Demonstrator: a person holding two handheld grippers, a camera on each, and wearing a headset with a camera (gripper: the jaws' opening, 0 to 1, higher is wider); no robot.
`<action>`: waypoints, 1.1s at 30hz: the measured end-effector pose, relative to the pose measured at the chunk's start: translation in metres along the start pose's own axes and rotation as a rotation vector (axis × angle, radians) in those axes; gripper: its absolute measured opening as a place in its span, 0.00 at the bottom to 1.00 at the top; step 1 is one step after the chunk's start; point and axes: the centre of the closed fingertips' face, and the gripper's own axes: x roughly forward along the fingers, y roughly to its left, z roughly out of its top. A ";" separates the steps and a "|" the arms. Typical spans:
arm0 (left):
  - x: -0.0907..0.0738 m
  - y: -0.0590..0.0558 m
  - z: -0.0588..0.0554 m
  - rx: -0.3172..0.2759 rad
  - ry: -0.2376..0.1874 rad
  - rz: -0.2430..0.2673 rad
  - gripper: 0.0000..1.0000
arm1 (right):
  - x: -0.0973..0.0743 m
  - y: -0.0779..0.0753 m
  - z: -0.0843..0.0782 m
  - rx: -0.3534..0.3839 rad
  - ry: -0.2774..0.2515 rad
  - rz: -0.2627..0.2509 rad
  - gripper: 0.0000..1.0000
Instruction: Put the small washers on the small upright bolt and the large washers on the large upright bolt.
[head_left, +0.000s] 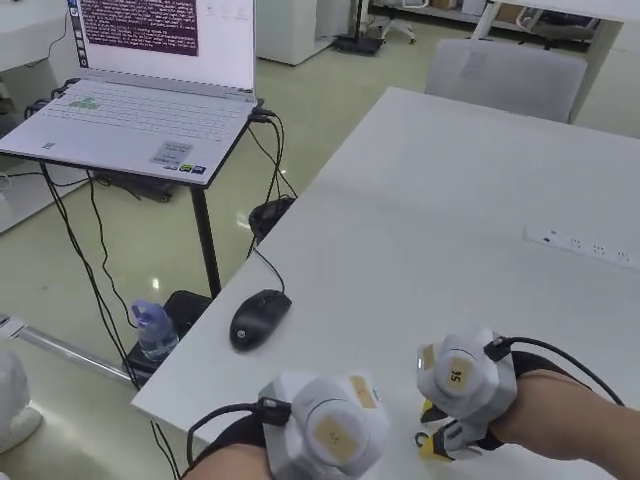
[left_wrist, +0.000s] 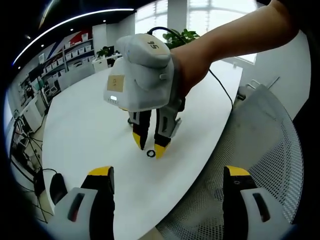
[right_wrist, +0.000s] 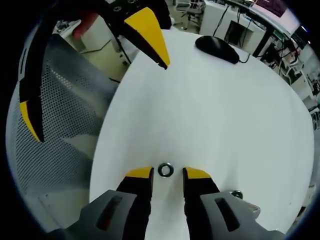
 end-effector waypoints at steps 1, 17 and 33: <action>0.000 0.000 0.000 -0.002 -0.002 0.000 0.90 | 0.000 0.000 0.000 -0.003 -0.002 -0.002 0.25; -0.002 0.008 0.005 -0.020 -0.035 0.024 0.90 | -0.001 0.003 -0.003 -0.015 0.012 -0.012 0.16; -0.001 0.011 0.008 -0.026 -0.047 0.020 0.89 | -0.001 0.002 -0.003 0.038 0.011 -0.031 0.13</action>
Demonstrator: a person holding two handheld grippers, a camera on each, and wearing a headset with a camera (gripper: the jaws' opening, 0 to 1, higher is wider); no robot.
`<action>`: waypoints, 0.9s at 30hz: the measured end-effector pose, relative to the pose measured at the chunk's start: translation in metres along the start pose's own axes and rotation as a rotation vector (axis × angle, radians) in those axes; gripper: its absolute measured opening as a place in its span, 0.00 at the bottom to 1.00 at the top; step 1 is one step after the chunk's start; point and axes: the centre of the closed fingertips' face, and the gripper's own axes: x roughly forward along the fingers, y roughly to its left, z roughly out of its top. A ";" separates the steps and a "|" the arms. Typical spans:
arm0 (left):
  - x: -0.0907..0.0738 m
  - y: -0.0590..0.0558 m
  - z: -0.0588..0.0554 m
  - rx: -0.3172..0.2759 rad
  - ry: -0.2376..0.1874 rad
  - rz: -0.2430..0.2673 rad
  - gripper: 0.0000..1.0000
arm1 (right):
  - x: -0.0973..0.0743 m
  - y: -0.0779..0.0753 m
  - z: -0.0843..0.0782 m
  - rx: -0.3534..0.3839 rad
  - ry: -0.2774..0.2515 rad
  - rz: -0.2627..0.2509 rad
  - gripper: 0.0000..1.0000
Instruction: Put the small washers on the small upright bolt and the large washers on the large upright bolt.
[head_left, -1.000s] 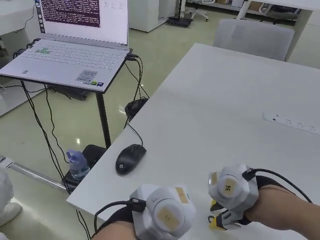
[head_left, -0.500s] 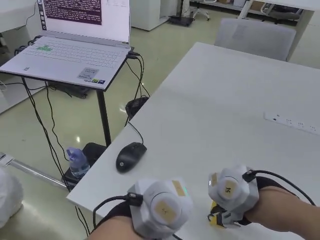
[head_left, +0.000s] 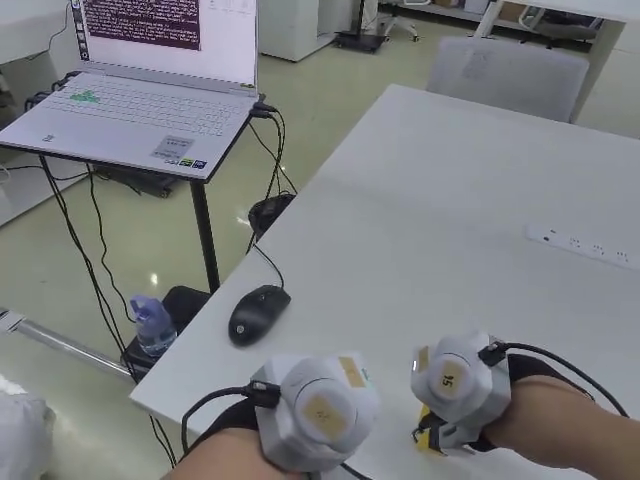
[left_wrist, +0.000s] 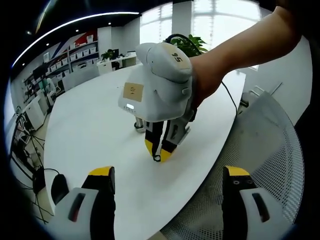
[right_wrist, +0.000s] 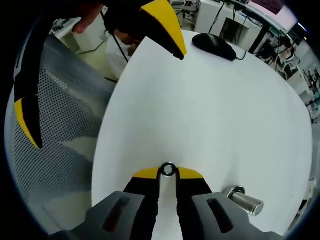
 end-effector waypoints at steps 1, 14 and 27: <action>0.001 0.000 0.000 -0.001 0.002 -0.003 0.89 | 0.000 0.000 0.000 0.001 -0.004 -0.001 0.13; 0.009 -0.001 0.006 -0.002 -0.021 -0.033 0.90 | -0.029 -0.005 -0.016 0.083 -0.043 -0.026 0.13; 0.020 0.008 0.018 0.013 -0.062 -0.049 0.92 | -0.099 -0.014 -0.074 0.212 -0.078 -0.104 0.13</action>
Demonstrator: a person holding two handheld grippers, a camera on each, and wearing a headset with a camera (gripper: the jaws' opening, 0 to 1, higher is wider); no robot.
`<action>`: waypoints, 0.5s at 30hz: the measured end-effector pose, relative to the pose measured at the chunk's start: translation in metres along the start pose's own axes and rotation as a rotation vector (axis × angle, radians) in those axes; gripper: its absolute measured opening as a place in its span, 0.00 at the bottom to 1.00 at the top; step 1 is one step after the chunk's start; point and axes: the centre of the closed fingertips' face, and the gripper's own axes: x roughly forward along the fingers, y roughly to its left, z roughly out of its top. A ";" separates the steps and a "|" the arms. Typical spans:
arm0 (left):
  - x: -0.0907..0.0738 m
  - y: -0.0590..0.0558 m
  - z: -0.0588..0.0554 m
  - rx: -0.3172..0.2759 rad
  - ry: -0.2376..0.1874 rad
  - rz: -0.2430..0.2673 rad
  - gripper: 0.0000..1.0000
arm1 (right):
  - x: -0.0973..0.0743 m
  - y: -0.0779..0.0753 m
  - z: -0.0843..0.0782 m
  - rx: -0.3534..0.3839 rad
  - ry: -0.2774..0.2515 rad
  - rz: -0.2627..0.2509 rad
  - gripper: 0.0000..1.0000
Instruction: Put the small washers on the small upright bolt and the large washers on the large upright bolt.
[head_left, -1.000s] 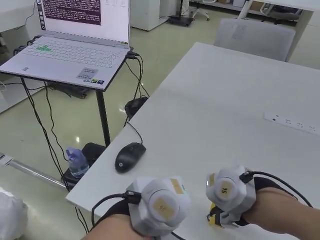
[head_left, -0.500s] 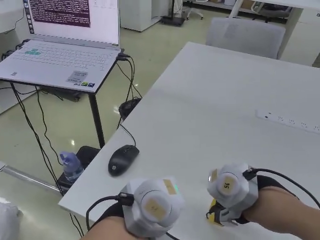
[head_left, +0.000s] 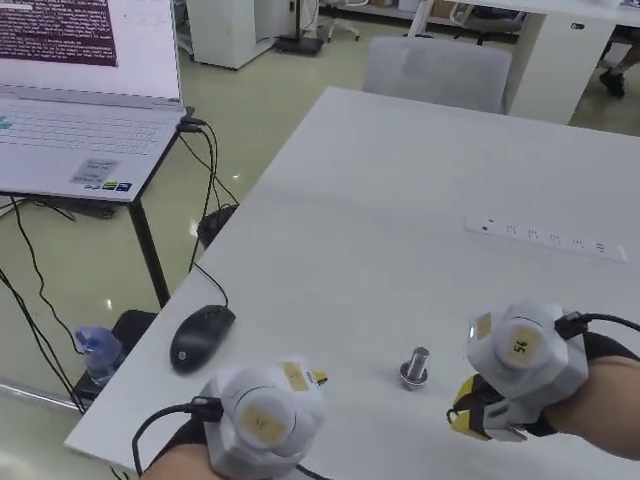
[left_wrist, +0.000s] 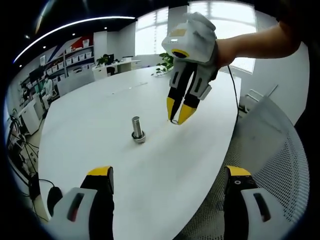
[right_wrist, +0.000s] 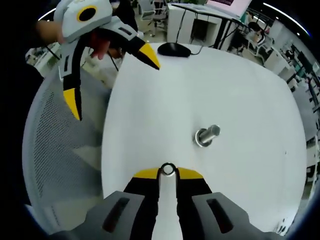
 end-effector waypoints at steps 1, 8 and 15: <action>0.001 0.000 0.001 0.000 -0.006 0.000 0.92 | -0.004 -0.002 -0.003 0.010 -0.002 -0.007 0.13; 0.008 0.002 0.002 0.004 -0.021 -0.008 0.95 | -0.032 -0.015 -0.029 0.085 -0.005 -0.053 0.13; 0.015 0.004 0.007 0.009 -0.041 -0.017 0.95 | -0.044 -0.025 -0.055 0.156 0.012 -0.082 0.13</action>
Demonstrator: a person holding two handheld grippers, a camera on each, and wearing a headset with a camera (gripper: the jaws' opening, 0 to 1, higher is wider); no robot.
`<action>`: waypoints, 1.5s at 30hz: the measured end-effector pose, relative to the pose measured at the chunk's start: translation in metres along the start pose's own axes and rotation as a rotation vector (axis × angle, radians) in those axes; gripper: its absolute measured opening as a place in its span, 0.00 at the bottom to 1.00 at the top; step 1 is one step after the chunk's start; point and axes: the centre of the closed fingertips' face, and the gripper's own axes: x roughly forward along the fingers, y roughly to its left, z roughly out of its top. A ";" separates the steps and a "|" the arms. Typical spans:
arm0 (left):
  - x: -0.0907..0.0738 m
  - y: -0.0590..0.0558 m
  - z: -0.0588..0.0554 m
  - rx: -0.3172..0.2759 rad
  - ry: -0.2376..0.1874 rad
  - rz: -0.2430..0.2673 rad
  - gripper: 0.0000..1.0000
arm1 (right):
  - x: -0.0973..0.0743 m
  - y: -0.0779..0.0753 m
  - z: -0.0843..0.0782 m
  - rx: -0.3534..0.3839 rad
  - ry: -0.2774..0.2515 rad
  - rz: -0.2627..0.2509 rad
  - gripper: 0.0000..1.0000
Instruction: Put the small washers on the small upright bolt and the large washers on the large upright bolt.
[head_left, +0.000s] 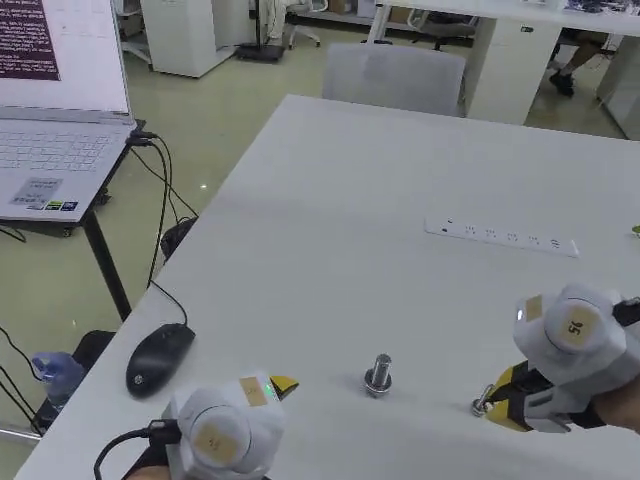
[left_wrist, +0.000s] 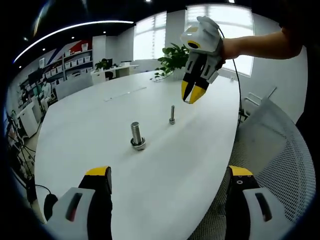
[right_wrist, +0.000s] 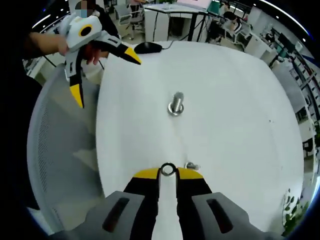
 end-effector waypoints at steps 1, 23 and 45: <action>0.001 0.001 0.000 -0.003 0.001 -0.001 0.94 | -0.001 -0.002 -0.002 0.007 0.001 -0.004 0.13; 0.011 0.010 -0.002 0.003 0.021 0.004 0.96 | 0.019 -0.047 -0.005 0.040 0.025 -0.042 0.13; 0.013 0.011 -0.006 -0.020 0.027 0.000 0.96 | 0.043 -0.046 -0.008 0.037 0.061 0.004 0.13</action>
